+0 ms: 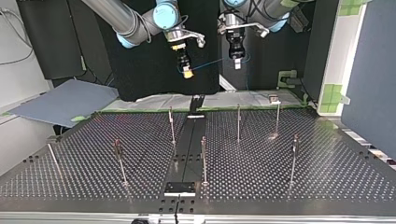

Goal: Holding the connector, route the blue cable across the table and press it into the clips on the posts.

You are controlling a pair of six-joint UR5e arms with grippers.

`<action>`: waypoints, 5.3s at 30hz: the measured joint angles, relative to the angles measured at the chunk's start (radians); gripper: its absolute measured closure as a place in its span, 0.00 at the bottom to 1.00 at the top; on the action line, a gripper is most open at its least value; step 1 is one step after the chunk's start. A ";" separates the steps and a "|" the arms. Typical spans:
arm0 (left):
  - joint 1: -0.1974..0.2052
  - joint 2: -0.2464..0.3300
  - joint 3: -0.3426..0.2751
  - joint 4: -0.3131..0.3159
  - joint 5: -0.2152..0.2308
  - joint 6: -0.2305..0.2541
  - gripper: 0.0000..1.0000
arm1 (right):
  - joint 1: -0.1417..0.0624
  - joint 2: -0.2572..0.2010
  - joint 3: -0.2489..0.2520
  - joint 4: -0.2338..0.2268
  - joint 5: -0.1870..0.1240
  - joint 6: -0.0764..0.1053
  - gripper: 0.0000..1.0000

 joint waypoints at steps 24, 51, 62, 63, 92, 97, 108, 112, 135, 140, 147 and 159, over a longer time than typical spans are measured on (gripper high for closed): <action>0.154 0.210 0.059 -0.210 0.003 -0.027 1.00 | 0.047 -0.153 -0.163 0.146 -0.087 0.052 1.00; 0.240 0.439 0.132 -0.423 -0.012 -0.013 1.00 | 0.067 -0.144 -0.344 0.268 -0.128 0.096 1.00; 0.280 0.534 0.192 -0.438 0.023 -0.009 1.00 | 0.079 -0.131 -0.438 0.352 -0.154 0.099 1.00; 0.284 0.537 0.195 -0.439 0.025 -0.009 1.00 | 0.080 -0.129 -0.448 0.360 -0.157 0.102 1.00; 0.435 0.459 0.256 -0.402 0.149 -0.031 1.00 | 0.075 -0.029 -0.691 0.451 -0.221 0.156 1.00; 0.471 0.436 0.268 -0.386 0.196 -0.043 1.00 | 0.076 -0.007 -0.737 0.467 -0.224 0.162 1.00; 0.497 0.405 0.314 -0.383 0.275 -0.065 1.00 | 0.069 0.015 -0.839 0.475 -0.231 0.178 1.00; 0.507 0.403 0.325 -0.383 0.281 -0.070 1.00 | 0.065 0.030 -0.875 0.480 -0.234 0.180 1.00; 0.568 0.345 0.355 -0.328 0.369 -0.085 1.00 | 0.059 0.106 -0.954 0.494 -0.237 0.182 1.00; 0.579 0.306 0.378 -0.314 0.388 -0.092 1.00 | 0.056 0.108 -0.954 0.492 -0.237 0.182 1.00; 0.601 0.247 0.436 -0.280 0.408 -0.123 1.00 | 0.046 0.108 -0.954 0.490 -0.237 0.182 1.00; 0.641 0.236 0.447 -0.262 0.471 -0.151 1.00 | 0.024 0.108 -0.973 0.491 -0.240 0.182 1.00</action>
